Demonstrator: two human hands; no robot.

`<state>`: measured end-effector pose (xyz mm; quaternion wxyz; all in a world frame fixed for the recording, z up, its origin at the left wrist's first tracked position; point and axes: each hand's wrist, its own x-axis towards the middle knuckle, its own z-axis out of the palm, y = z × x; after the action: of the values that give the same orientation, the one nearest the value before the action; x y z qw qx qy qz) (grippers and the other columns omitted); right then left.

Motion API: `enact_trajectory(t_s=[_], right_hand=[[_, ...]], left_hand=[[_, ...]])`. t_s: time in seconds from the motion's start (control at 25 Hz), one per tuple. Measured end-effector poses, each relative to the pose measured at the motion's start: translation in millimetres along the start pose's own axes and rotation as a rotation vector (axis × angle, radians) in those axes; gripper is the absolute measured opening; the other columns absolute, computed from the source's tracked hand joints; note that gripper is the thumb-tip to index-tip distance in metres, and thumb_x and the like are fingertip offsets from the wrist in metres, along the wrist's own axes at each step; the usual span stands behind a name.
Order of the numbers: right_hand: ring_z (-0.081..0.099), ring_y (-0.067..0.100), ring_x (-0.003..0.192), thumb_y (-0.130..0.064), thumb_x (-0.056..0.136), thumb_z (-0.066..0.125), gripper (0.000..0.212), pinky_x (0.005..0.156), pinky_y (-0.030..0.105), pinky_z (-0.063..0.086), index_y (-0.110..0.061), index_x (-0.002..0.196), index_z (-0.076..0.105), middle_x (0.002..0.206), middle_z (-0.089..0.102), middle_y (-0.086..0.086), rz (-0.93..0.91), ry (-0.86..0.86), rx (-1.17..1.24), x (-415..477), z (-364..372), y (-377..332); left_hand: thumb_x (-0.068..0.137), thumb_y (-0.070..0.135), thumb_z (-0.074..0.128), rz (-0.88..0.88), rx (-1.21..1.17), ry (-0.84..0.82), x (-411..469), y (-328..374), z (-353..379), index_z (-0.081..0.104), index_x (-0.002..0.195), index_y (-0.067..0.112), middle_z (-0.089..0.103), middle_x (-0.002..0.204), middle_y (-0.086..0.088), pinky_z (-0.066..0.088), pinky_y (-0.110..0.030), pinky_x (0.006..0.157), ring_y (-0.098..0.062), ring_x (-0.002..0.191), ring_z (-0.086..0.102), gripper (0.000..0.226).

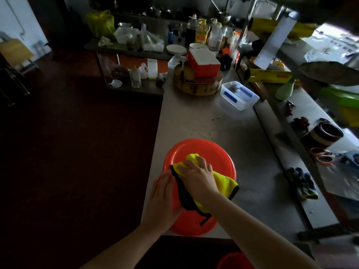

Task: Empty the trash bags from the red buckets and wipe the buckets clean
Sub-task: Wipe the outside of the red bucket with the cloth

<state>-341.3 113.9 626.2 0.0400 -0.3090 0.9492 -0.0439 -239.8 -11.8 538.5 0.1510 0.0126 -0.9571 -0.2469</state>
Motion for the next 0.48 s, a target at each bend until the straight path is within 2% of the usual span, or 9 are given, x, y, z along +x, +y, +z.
enact_trajectory(t_s=[0.12, 0.24, 0.48], right_hand=[[0.018, 0.036, 0.145, -0.041, 0.104, 0.047, 0.036, 0.11, 0.053, 0.032, -0.038, 0.139, 0.054, 0.153, 0.038, -0.008, 0.029, 0.002, -0.037, 32.5, 0.0, -2.6], [0.02, 0.037, 0.144, -0.038, 0.105, 0.044, 0.035, 0.11, 0.055, 0.031, -0.036, 0.139, 0.054, 0.153, 0.038, -0.005, 0.074, 0.002, -0.075, 59.0, -0.2, 4.1], [0.028, 0.033, 0.138, -0.047, 0.104, 0.041, 0.035, 0.107, 0.05, 0.031, -0.035, 0.129, 0.064, 0.143, 0.049, -0.006, 0.272, 0.043, -0.089, 64.0, -10.9, 61.9]], left_hand=[[0.084, 0.078, 0.054, -0.017, -0.026, -0.005, 1.9, -0.4, 0.7, 0.022, 0.157, 0.006, 0.019, 0.165, -0.006, -0.003, -0.031, 0.125, -0.021, 0.154, 0.013, 0.107], [0.084, 0.077, 0.055, -0.017, -0.02, -0.016, 3.2, -1.8, -1.0, 0.022, 0.157, 0.008, 0.016, 0.166, -0.003, -0.006, -0.031, 0.124, -0.019, 0.154, 0.01, 0.105], [0.083, 0.073, 0.061, 0.006, 0.008, 0.01, 2.3, -0.8, 0.3, 0.029, 0.154, 0.006, 0.018, 0.165, -0.005, 0.001, -0.039, 0.125, -0.02, 0.153, 0.014, 0.103]])
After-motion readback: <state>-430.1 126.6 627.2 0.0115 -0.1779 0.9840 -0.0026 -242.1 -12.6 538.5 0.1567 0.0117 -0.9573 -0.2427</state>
